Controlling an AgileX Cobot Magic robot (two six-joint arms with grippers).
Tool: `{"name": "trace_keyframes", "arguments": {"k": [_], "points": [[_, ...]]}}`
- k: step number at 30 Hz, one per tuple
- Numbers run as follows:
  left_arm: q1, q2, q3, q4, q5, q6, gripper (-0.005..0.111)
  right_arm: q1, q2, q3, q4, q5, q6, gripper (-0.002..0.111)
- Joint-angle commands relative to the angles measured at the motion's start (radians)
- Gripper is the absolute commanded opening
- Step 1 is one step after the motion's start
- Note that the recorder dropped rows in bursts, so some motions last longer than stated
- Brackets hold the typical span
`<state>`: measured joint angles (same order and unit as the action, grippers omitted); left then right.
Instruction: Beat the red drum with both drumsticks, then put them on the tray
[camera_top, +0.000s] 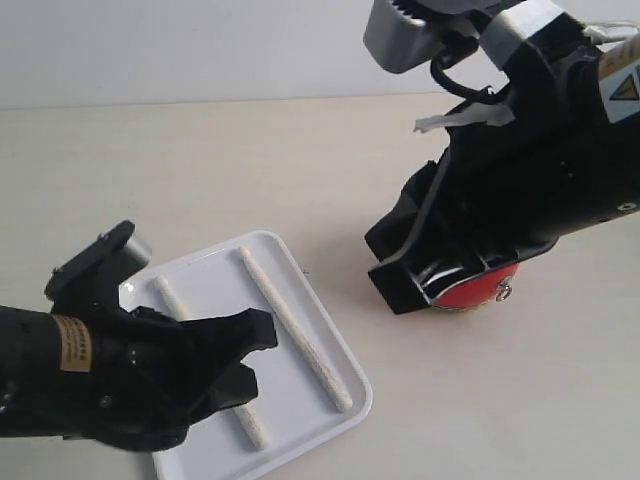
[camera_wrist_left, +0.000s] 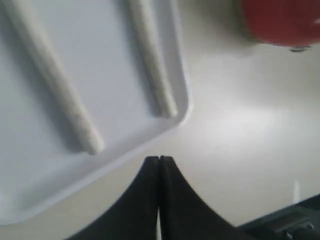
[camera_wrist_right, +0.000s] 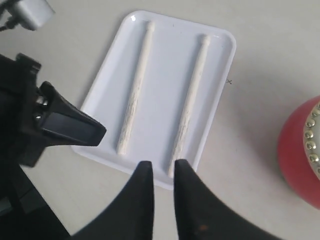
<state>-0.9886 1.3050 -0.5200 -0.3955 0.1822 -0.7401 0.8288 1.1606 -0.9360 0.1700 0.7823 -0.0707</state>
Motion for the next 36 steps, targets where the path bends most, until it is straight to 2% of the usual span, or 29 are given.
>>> {"name": "trace_keyframes", "arguments": {"k": [1,6,9,15,19,23,36], "points": [[-0.082,-0.127,-0.003,0.227,-0.063,0.003,0.0,-0.003,-0.049,0.007,0.01,-0.015,-0.014,0.0],[-0.175,-0.198,-0.003,0.335,-0.154,0.003,0.0,-0.003,-0.209,0.104,0.01,-0.138,-0.005,0.0],[-0.198,-0.213,-0.003,0.379,-0.228,0.062,0.0,-0.003,-0.306,0.208,0.01,-0.204,0.018,0.0],[-0.196,-0.211,-0.003,0.386,-0.325,0.305,0.0,-0.003,-0.414,0.384,0.01,-0.299,0.021,0.0],[-0.196,-0.211,-0.003,0.386,-0.341,0.41,0.0,-0.003,-0.42,0.423,0.047,-0.279,0.051,0.0],[-0.196,-0.211,-0.003,0.386,-0.339,0.417,0.0,-0.003,-0.42,0.423,0.123,-0.259,0.058,0.0],[-0.196,-0.211,-0.003,0.386,-0.339,0.417,0.0,-0.003,-0.42,0.423,0.127,-0.259,0.058,0.0]]}}
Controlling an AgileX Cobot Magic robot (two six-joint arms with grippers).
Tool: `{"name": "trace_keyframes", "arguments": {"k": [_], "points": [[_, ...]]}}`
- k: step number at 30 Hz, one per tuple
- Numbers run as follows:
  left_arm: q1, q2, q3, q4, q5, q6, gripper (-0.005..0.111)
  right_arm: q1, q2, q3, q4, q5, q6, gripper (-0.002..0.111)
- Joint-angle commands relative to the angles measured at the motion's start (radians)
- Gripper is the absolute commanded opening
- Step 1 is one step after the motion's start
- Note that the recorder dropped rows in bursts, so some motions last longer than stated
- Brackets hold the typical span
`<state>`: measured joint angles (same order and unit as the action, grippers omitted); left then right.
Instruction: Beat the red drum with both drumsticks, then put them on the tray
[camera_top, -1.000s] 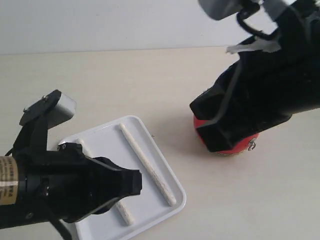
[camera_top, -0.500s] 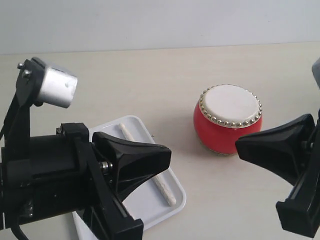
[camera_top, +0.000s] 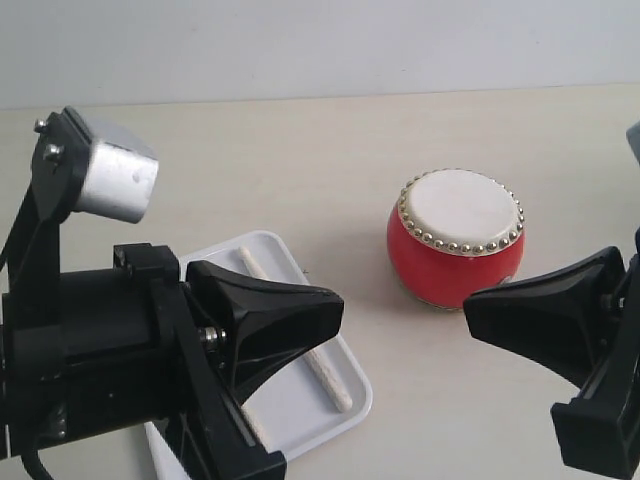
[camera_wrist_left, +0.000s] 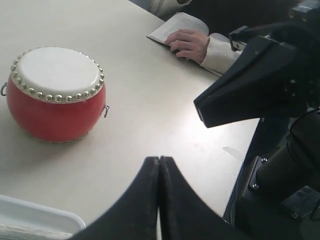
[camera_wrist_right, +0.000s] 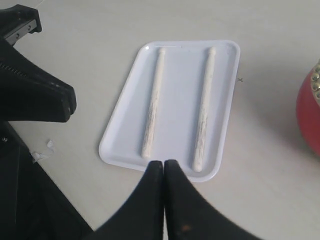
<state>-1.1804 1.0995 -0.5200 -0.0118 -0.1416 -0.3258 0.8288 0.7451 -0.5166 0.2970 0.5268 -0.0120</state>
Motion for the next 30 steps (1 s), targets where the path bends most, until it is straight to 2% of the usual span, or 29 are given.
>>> {"name": "trace_keyframes", "arguments": {"k": [1,7,10,12,14,17,25,30], "points": [[-0.005,-0.006,-0.003,0.002,-0.015,0.003,0.0,-0.003,-0.004,0.004,0.0,-0.003,-0.001,0.0],[0.012,-0.039,-0.003,0.002,0.025,0.089,0.0,-0.003,-0.004,0.004,0.0,-0.003,-0.002,0.0],[0.191,-0.079,-0.003,0.002,0.142,-0.038,0.0,-0.003,-0.004,0.004,0.003,-0.003,-0.002,0.0],[0.37,-0.143,0.005,0.0,0.219,-0.115,0.0,-0.003,-0.004,0.004,0.003,-0.003,-0.002,0.0],[0.534,-0.25,0.039,0.0,0.278,-0.124,0.0,-0.003,-0.004,0.004,0.003,-0.003,-0.002,0.0],[0.76,-0.494,0.148,0.002,0.296,-0.042,0.0,-0.003,-0.004,0.004,0.003,-0.003,0.0,0.0],[1.132,-0.964,0.388,0.004,0.296,0.057,0.0,-0.003,-0.004,0.004,0.003,-0.003,-0.002,0.0],[1.247,-1.1,0.511,0.004,0.298,0.057,0.0,-0.003,-0.004,0.004,0.003,-0.003,-0.002,0.0]]}}
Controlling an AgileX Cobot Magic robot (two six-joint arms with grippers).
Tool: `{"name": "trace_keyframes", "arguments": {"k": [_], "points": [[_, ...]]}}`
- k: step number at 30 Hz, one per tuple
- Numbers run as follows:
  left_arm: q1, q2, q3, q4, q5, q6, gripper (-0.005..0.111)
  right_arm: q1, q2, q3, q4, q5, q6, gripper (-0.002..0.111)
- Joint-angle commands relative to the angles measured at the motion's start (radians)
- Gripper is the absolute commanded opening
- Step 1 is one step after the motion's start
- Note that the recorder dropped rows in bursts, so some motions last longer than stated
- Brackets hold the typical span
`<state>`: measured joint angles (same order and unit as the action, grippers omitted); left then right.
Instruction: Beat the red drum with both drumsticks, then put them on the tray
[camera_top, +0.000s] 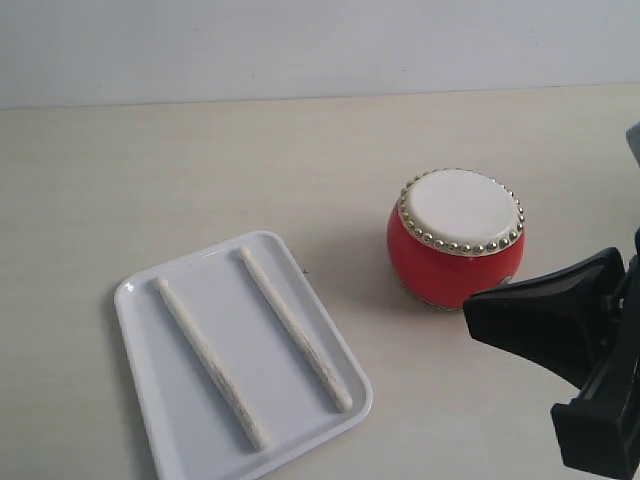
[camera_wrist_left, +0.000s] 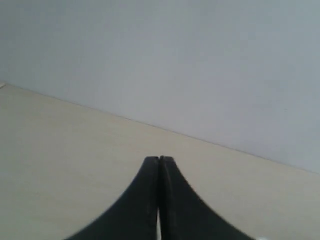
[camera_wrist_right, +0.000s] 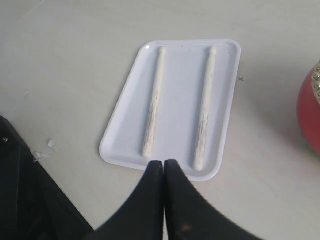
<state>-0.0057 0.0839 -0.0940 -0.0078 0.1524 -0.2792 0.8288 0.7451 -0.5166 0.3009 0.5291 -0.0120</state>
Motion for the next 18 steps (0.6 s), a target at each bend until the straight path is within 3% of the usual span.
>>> {"name": "trace_keyframes", "arguments": {"k": [1,6,10,18], "points": [[0.084,-0.084,0.094,0.0,0.004,0.01,0.0,-0.003,-0.004,0.004,-0.001,-0.006,-0.002,0.0],[0.086,-0.084,0.094,0.008,0.113,0.089,0.0,-0.003,-0.004,0.004,-0.001,-0.006,-0.002,0.0],[0.088,-0.084,0.094,0.008,0.113,0.171,0.0,-0.003,-0.004,0.004,-0.001,-0.006,-0.002,0.0],[0.088,-0.084,0.094,0.042,0.147,0.175,0.0,-0.003,-0.004,0.004,0.008,-0.01,-0.002,0.0]]}}
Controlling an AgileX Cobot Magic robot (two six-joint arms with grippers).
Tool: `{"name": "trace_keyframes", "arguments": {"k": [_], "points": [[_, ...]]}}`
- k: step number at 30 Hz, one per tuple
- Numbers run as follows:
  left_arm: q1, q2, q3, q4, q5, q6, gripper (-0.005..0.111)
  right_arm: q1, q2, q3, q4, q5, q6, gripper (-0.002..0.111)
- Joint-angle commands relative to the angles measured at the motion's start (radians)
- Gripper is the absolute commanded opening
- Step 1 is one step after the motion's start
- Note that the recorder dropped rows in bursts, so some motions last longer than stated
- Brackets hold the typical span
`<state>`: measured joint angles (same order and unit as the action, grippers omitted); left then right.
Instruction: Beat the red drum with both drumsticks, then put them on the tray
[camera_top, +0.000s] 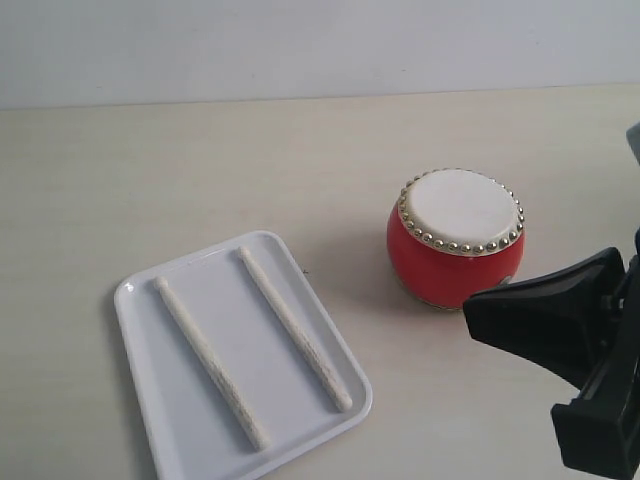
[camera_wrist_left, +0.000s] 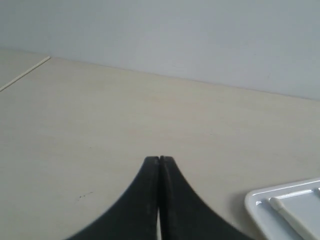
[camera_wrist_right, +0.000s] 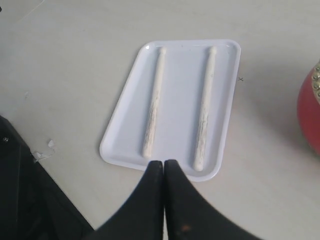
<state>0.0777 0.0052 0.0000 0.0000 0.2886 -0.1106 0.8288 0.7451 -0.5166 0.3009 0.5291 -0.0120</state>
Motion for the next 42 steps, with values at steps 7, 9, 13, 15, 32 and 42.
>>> {"name": "trace_keyframes", "arguments": {"k": [7,9,13,15,32,42], "points": [[0.004,-0.005,0.0,0.008,0.009,-0.003,0.0,-0.003,-0.004,0.004,0.01,-0.019,-0.002,0.0],[0.004,-0.005,0.0,0.008,0.009,-0.003,0.0,-0.003,-0.004,0.004,0.01,-0.019,-0.002,0.0],[0.001,-0.005,0.0,0.0,0.005,-0.017,0.0,-0.003,-0.004,0.004,0.01,-0.02,-0.002,0.0],[0.001,-0.005,0.0,-0.027,0.003,-0.068,0.0,-0.003,-0.004,0.004,0.01,-0.02,-0.002,0.0],[0.001,-0.005,0.0,-0.031,0.026,-0.085,0.0,-0.003,-0.004,0.004,0.014,-0.02,-0.002,0.0],[0.001,-0.005,0.0,-0.031,0.026,-0.085,0.0,-0.003,-0.004,0.004,0.014,-0.02,-0.002,0.0]]}}
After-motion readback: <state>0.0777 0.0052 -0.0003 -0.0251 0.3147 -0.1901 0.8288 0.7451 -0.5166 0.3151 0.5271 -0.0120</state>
